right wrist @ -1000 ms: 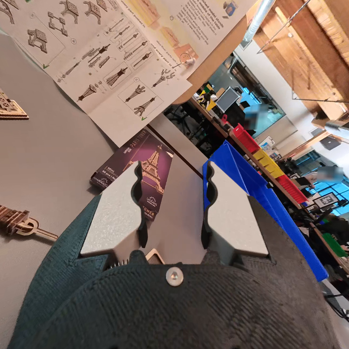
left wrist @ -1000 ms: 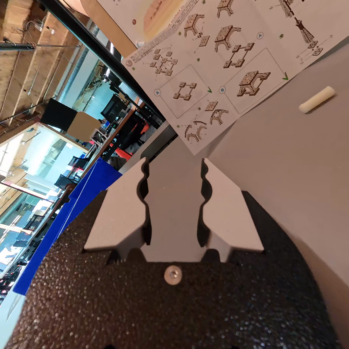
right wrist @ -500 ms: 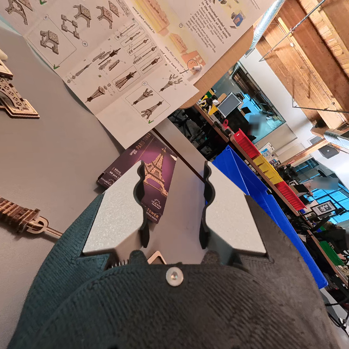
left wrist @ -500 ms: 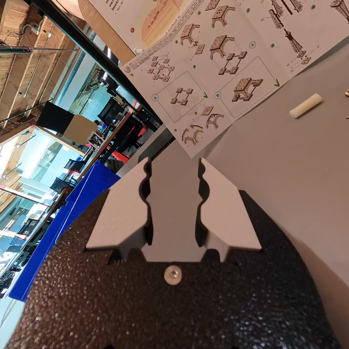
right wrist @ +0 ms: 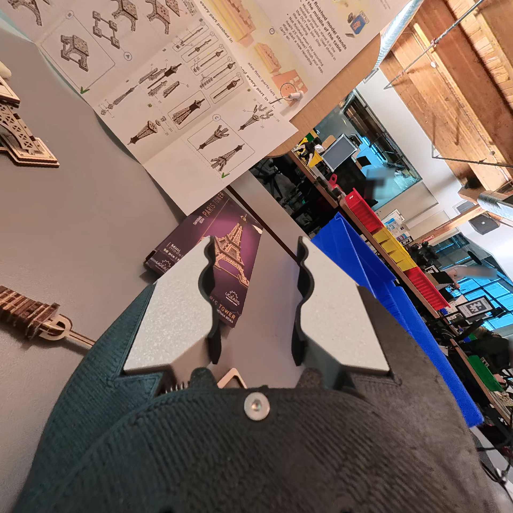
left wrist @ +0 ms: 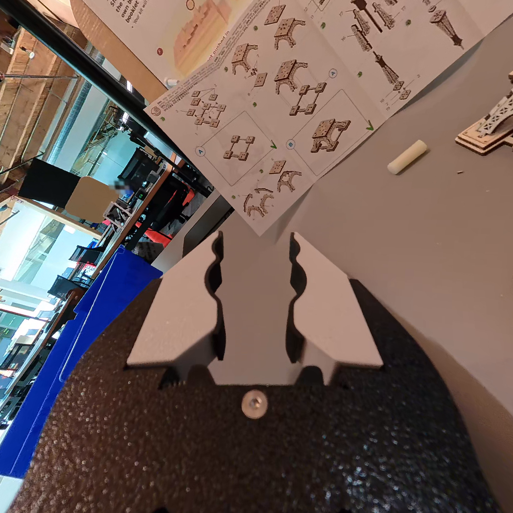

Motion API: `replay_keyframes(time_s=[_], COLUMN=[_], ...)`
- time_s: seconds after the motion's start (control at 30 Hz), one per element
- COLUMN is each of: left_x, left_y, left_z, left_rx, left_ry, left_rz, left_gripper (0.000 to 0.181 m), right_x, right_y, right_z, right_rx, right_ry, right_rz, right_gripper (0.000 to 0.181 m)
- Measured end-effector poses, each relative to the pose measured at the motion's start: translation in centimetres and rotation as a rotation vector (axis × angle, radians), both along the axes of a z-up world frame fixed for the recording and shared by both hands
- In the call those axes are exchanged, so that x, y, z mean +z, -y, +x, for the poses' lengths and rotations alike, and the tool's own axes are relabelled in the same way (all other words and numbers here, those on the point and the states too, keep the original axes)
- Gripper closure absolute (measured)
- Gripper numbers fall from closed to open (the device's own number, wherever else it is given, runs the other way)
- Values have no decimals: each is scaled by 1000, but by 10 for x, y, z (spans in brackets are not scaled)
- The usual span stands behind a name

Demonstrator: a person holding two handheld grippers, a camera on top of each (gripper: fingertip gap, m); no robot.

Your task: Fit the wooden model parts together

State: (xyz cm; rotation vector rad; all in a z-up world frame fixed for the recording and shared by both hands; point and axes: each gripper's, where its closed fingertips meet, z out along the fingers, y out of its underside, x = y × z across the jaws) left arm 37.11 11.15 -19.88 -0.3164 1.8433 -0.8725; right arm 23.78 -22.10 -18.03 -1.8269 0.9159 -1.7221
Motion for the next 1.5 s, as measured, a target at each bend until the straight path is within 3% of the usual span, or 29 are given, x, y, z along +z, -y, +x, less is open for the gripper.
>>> replay_keyframes(time_s=[0.77,0.87,0.93,1.07,1.17,1.27,1.3,1.4,1.5], left_x=[-4,-13,-27,-35,-55,-65,-65,-66,-64], left_y=[6,20,39,61,69,80,84,81,76], left_z=[-4,-18,-48,-108,-125,-132,-132,-121,-120], left_rx=[-39,-154,-355,-656,-664,-645,-625,-540,-525], left_ry=[-52,-166,-362,-603,-787,-884,-912,-901,-880], left_rz=[-10,-6,7,3,26,38,26,61,73], left_gripper=[144,150,149,139,123,124,127,168,170], right_x=[-7,-8,-7,-8,-8,-5,-5,-6,-3], right_y=[-9,-12,-12,-11,-12,-18,-21,-29,-34], right_z=[2,2,2,2,2,2,2,2,0], right_rx=[28,39,39,37,45,70,81,104,118], right_ry=[-28,-36,-36,-38,-38,-31,-32,-38,-30], right_rz=[-19,-30,-39,-46,-47,-53,-56,-81,-111], right_gripper=[126,126,126,126,126,126,126,127,126])
